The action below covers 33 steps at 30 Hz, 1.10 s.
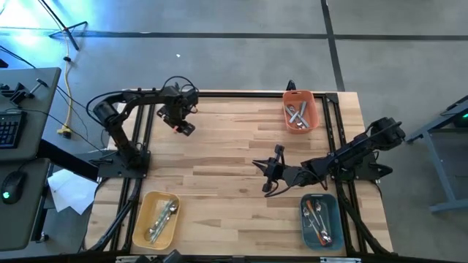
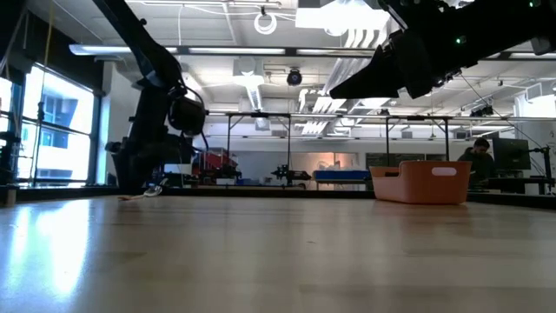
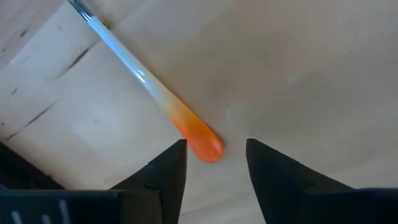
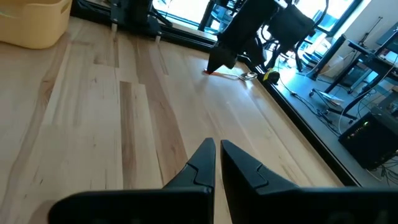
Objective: Sort silverware by color (type)
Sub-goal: Put the orange spoon into the dark blue bin
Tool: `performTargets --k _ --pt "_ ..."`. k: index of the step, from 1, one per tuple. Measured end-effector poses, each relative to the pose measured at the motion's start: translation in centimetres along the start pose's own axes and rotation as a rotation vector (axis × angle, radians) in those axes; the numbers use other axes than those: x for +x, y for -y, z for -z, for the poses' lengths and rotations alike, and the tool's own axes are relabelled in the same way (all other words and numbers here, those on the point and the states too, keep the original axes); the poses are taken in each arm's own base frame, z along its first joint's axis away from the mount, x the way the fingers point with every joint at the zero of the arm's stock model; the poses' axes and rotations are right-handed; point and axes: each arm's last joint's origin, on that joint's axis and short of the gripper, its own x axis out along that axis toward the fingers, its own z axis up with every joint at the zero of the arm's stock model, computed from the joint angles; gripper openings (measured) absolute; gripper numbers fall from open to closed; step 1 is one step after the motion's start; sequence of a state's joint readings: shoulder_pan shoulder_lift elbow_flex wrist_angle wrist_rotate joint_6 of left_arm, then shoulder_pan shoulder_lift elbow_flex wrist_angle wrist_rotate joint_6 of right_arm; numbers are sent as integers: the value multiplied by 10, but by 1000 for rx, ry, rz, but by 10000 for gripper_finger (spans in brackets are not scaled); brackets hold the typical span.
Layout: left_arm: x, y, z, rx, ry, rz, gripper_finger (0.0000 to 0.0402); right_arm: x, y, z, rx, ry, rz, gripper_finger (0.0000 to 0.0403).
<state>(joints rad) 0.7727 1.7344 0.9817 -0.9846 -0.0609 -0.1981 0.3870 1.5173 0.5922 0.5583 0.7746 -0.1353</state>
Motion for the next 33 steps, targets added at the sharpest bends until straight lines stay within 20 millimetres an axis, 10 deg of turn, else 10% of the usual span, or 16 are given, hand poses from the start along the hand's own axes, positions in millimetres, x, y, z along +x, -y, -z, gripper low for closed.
performTargets --k 18,33 --pt "13 11 -4 197 -36 -42 92 0 0 0 0 0 0 11" --pt "12 60 13 549 -30 -90 36 0 0 0 4 1 -8 11"
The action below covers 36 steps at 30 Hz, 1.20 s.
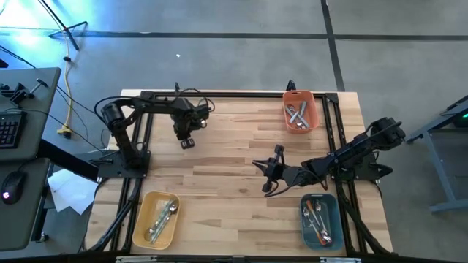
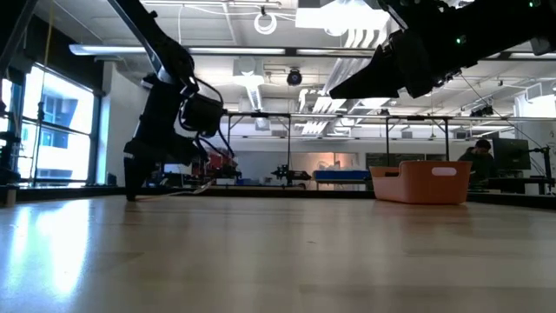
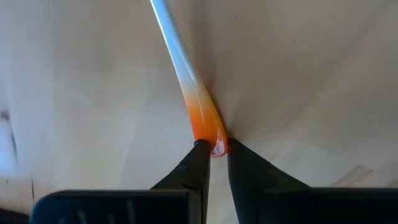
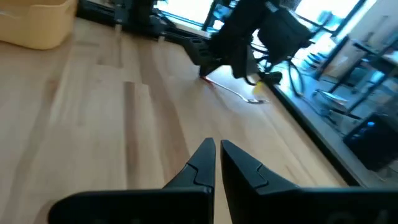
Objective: Sort silverware by color (type)
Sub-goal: Put the orange spoon into the dark blue bin
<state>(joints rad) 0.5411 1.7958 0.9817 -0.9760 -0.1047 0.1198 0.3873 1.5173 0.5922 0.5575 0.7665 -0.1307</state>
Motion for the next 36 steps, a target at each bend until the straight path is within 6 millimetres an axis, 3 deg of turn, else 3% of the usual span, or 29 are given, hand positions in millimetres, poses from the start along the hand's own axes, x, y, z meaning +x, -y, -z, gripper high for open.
performTargets --k 4,8,15,19,26,30,36 --pt "-2 15 -3 67 23 -13 35 -4 -6 6 -55 -49 -49 11" --pt "-4 32 -8 129 73 -25 34 -5 -7 13 47 -104 -52 11" --pt "-9 65 -21 286 233 -17 19 16 -16 36 163 -171 -60 12" --pt "-12 81 -28 368 328 8 8 33 -10 46 208 -165 -5 30" --pt "-15 102 -35 477 459 -2 2 55 17 45 273 -157 37 126" --pt "-12 109 -38 516 531 -14 2 72 47 50 488 -160 75 176" --pt "-5 112 -36 533 591 -31 2 91 95 66 705 -192 149 201"
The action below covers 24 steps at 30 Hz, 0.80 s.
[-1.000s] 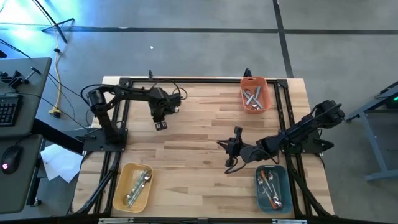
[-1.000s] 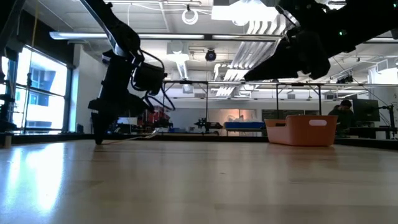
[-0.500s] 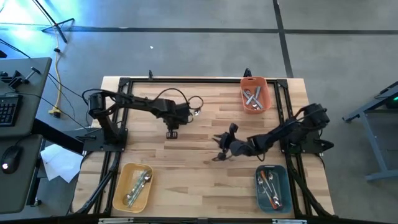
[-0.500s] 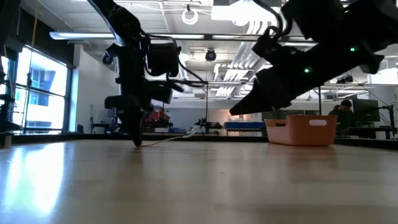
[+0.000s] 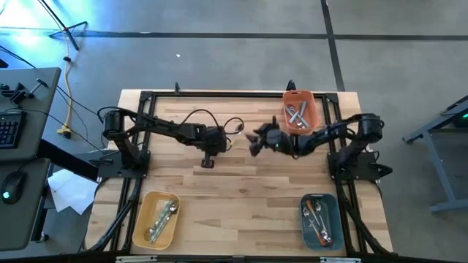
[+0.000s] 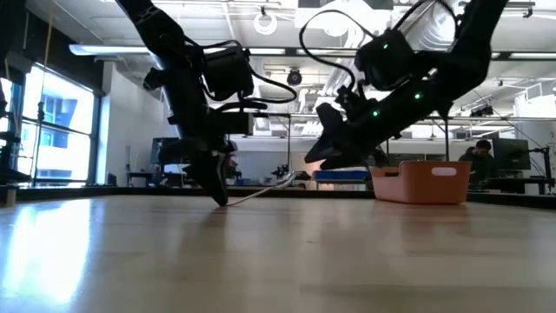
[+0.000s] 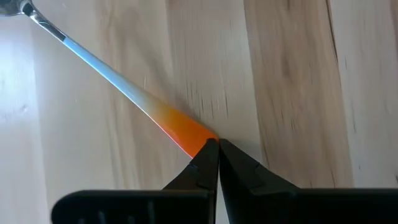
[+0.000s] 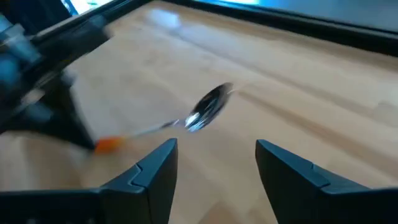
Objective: Sort silverware by color (type)
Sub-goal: Put the orange spoon into the dark blue bin
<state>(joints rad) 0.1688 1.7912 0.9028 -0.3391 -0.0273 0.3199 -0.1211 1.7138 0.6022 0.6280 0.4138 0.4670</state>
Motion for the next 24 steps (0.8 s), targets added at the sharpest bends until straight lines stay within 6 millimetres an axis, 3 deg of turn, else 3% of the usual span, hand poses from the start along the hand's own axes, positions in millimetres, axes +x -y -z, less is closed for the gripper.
performTargets --k 5,14,24 --pt "1 0 -1 24 23 -8 2 11 22 -15 55 1 -38 200" --pt "2 -1 -2 32 37 -13 2 28 26 -41 78 -51 -12 200" --pt "2 -1 -3 38 41 -15 2 65 36 -28 107 -188 -22 198"
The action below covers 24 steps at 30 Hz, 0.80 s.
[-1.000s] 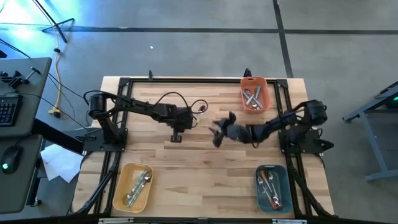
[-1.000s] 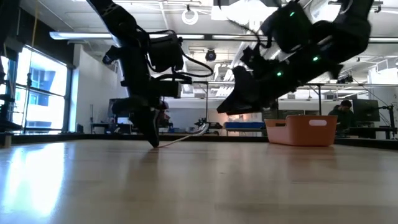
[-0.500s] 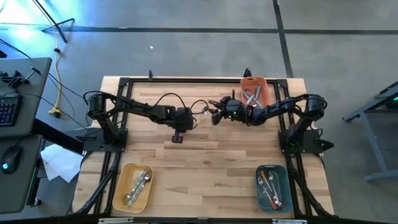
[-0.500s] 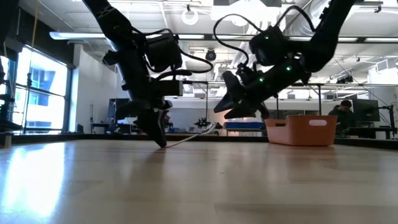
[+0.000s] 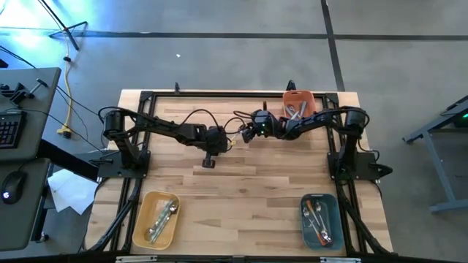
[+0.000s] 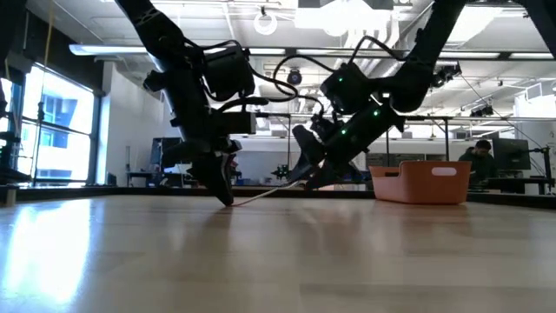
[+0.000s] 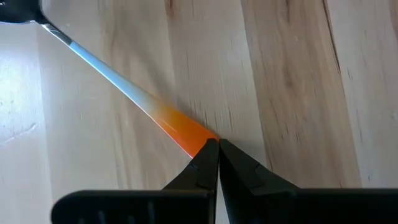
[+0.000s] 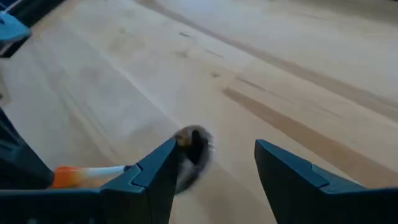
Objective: Sort silverware by color (type)
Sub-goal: Put the orange spoon into the dark blue bin
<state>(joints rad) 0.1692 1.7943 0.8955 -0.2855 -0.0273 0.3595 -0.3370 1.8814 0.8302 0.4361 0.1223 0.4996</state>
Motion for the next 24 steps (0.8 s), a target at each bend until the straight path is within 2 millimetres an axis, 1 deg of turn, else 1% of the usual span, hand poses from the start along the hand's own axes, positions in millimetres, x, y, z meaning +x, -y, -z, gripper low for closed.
performTargets --k 3,5,7,10,12,16,17,21,23,24 --pt "0 0 0 1 0 0 2 9 -3 -1 -6 8 -38 180" --pt "0 0 0 0 2 0 2 12 -6 -1 -7 6 -64 154" --pt "0 0 0 -7 5 -1 2 14 -8 -1 -17 2 -76 114" --pt "0 0 -1 -20 7 -2 2 13 -11 -2 -39 14 -95 41" --pt "0 0 -1 -37 10 -2 3 11 -16 -7 -53 48 -123 17" --pt "0 0 -2 -91 24 15 9 11 -15 -4 -69 14 -119 35" --pt "0 0 -2 -96 28 18 13 8 -16 -5 -74 17 -126 36" --pt "-11 2 -6 -87 71 9 38 -7 -23 -18 -121 30 -168 13" --pt "-20 6 -6 -77 81 8 53 -19 -26 -27 -149 38 -170 7" --pt "-26 6 -10 -73 116 -1 60 -26 -27 -30 -161 31 -162 7"
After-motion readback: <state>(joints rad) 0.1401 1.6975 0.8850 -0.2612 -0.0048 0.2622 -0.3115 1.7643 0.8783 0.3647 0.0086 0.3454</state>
